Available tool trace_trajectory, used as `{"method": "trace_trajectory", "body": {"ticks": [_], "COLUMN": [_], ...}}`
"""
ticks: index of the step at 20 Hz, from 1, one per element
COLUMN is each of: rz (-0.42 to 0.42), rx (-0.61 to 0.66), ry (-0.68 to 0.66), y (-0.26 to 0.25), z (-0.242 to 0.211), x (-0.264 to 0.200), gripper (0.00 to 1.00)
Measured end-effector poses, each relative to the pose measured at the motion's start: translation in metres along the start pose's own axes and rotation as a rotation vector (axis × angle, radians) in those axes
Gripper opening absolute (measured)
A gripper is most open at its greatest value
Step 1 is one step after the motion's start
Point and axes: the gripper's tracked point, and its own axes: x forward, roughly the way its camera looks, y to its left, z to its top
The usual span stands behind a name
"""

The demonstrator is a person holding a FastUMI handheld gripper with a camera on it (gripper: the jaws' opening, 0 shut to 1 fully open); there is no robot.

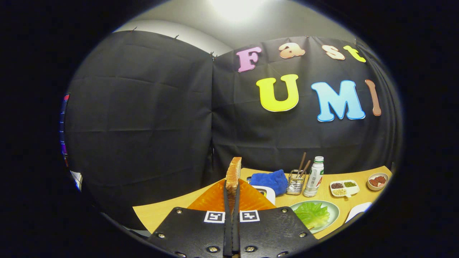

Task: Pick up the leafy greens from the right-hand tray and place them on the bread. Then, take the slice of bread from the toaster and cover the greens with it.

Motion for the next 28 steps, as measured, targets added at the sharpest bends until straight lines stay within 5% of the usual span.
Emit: {"method": "trace_trajectory", "body": {"ticks": [11, 24, 28], "rz": [-0.077, -0.128, -0.100], "rx": [-0.031, -0.073, 0.021], "ry": [-0.023, 0.021, 0.067], "y": [-0.081, -0.166, -0.175], "z": [0.011, -0.040, -0.066], "x": [-0.034, -0.012, -0.007], "gripper": [0.01, 0.01, 0.01]}}
